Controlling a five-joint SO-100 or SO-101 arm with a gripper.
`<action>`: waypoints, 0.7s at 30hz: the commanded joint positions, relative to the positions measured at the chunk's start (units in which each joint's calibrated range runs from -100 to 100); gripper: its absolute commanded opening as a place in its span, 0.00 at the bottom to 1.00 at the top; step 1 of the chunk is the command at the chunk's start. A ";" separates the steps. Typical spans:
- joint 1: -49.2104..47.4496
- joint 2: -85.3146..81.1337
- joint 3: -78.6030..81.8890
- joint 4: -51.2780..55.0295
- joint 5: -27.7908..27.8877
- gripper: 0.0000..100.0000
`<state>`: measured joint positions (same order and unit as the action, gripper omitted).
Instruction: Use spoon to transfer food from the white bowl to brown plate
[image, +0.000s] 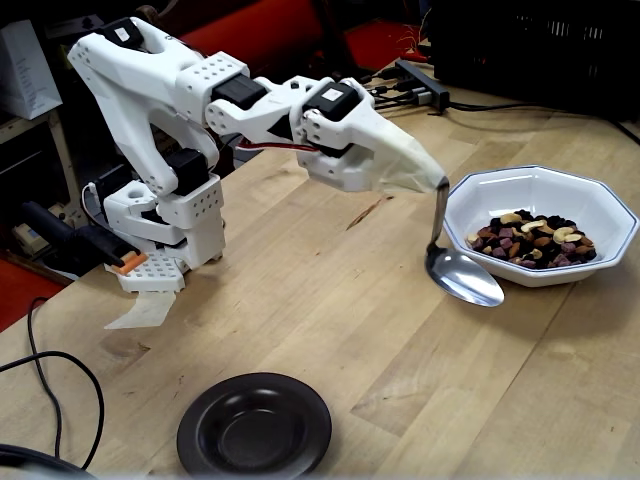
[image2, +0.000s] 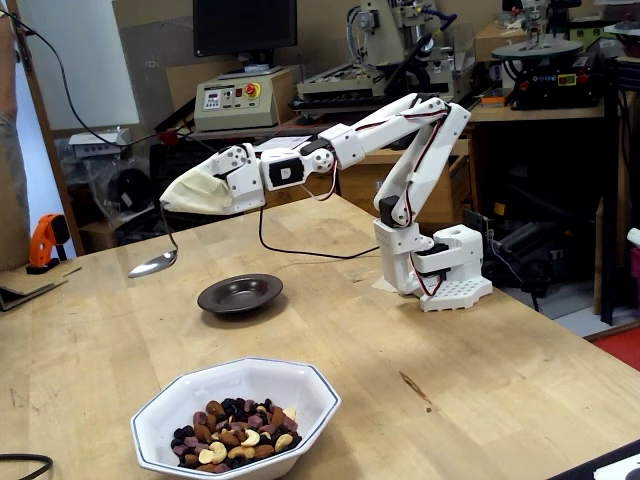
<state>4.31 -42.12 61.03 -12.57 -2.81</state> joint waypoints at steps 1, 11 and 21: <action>-0.60 2.71 -4.30 -6.96 0.20 0.04; -13.79 9.22 7.11 -14.23 6.20 0.04; -20.38 9.81 9.15 -17.32 11.04 0.04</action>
<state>-14.45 -31.99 70.88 -28.38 7.30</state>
